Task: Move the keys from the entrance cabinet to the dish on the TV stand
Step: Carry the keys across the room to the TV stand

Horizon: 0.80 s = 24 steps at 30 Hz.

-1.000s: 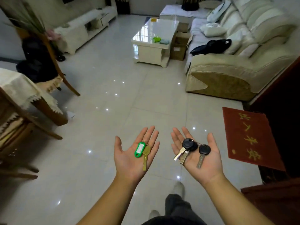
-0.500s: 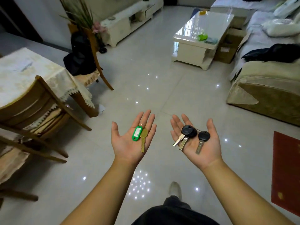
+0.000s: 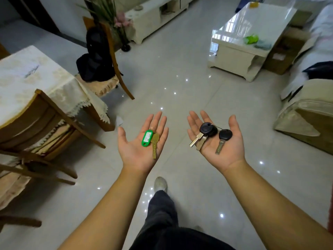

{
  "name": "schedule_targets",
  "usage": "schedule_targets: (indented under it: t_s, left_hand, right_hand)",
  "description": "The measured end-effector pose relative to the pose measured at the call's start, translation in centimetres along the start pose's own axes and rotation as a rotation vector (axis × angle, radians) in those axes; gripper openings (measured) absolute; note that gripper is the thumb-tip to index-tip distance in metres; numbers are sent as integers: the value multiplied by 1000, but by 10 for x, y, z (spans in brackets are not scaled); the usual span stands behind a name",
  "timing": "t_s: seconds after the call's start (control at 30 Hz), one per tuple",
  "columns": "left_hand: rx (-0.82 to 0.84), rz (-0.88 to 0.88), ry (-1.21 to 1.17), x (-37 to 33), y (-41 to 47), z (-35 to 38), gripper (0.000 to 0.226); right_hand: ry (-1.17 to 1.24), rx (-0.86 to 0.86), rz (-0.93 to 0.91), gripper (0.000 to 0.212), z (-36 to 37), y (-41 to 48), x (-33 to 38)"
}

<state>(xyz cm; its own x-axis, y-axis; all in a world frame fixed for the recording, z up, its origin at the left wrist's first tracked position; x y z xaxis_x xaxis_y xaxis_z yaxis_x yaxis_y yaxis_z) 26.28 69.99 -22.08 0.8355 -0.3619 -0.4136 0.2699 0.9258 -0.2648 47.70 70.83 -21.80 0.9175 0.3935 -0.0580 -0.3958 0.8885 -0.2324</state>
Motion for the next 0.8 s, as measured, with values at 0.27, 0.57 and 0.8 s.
schedule_targets:
  t_s: [0.27, 0.57, 0.8]
  left_hand:
    - [40, -5, -43, -109, 126, -14, 95]
    - [51, -47, -27, -198, 235, -11, 91]
    - [11, -43, -3, -221, 325, 0, 91]
  right_hand:
    - [-20, -12, -33, 75, 48, 154, 1]
    - [-98, -34, -116, 76, 96, 286, 9]
    - [-64, -35, -81, 76, 104, 372, 47]
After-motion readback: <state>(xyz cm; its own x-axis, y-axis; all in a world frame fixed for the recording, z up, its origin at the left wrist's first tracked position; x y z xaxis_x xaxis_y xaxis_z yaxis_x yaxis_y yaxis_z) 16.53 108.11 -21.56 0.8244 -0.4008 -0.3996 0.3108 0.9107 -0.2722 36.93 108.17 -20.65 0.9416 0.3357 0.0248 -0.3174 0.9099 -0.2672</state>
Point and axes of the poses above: each hand's wrist, its own y-axis towards the middle knuckle, its own z-axis out of the palm, x = y × z, the point moved 1 cm from there along y, towards the middle knuckle, and after that the axes turned 14 degrees about y, right-handed, at the moved point
